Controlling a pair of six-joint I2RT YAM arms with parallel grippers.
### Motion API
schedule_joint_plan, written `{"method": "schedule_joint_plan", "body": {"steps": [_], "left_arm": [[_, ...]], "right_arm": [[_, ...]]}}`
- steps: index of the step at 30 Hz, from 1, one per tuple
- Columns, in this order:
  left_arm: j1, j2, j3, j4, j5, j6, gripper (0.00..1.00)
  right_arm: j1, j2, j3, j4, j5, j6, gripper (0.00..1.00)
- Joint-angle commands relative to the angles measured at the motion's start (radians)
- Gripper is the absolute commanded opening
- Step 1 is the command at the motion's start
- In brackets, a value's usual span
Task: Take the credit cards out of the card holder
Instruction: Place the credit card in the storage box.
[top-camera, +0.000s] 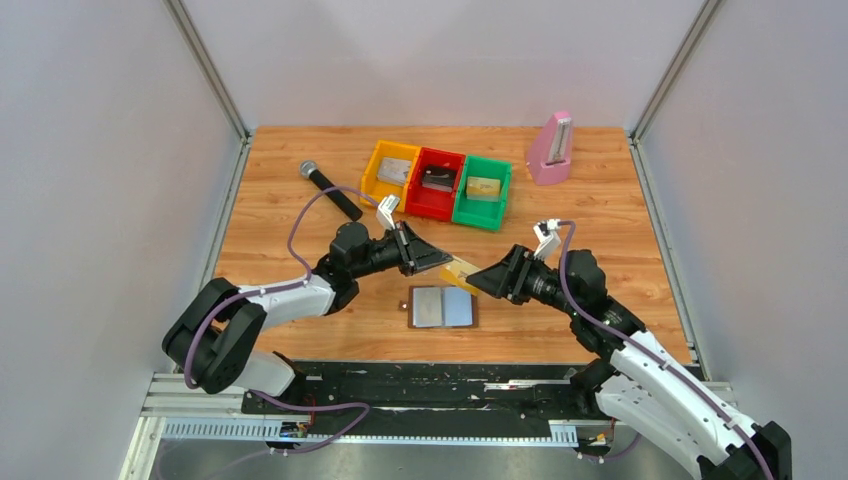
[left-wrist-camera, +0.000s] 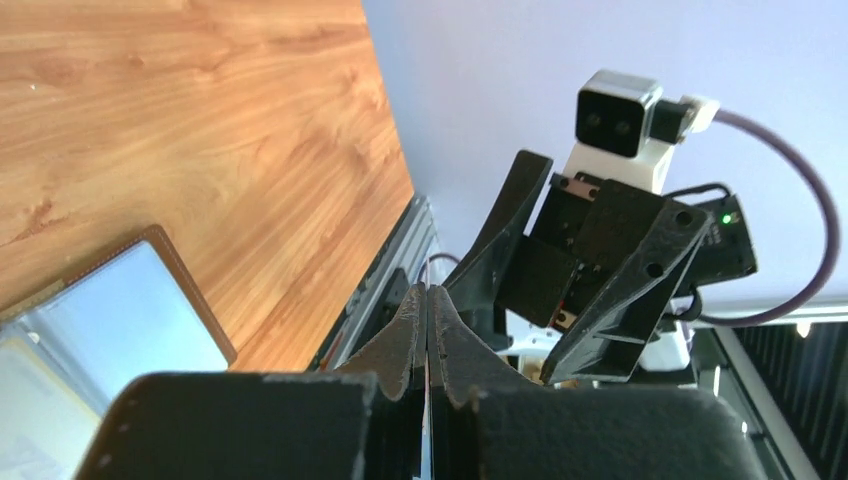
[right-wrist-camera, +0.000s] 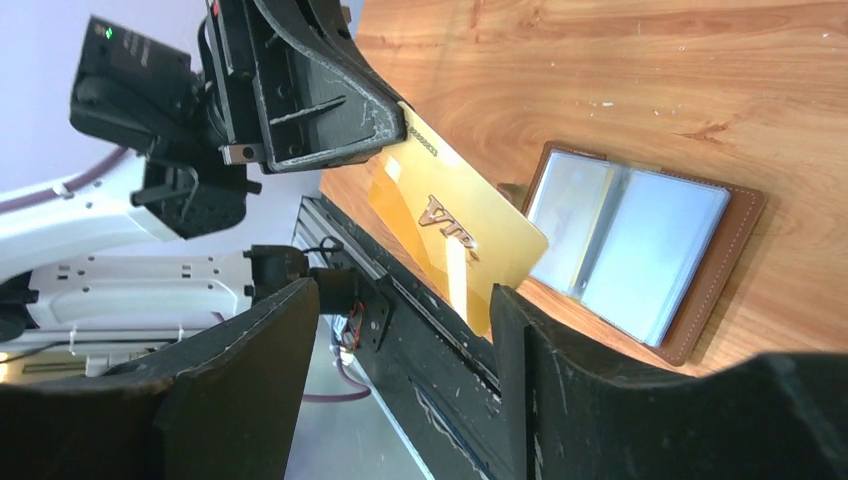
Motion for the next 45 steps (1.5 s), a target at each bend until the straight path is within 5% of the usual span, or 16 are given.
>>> {"method": "schedule_joint_plan", "body": {"steps": [1,10,25,36,45], "left_arm": [[-0.008,-0.003,-0.041,0.245,-0.125,-0.123,0.00],[-0.007,-0.024,-0.077,0.273,-0.175,-0.150,0.00],[-0.007,-0.056,-0.095,0.272,-0.185,-0.141,0.00],[-0.007,-0.197,-0.087,0.017,-0.195,0.023,0.55],[-0.007,-0.359,0.065,-0.570,-0.250,0.328,0.99]], "right_arm": [[0.002,-0.021,-0.014,0.088,0.067,0.068,0.64],[0.002,0.008,-0.031,0.138,0.089,0.108,0.54],[0.003,0.011,-0.063,0.230,0.069,0.129,0.00],[-0.014,0.017,0.021,0.093,0.116,-0.033,0.00],[-0.173,0.160,0.172,0.000,-0.065,-0.195,0.00]]}}
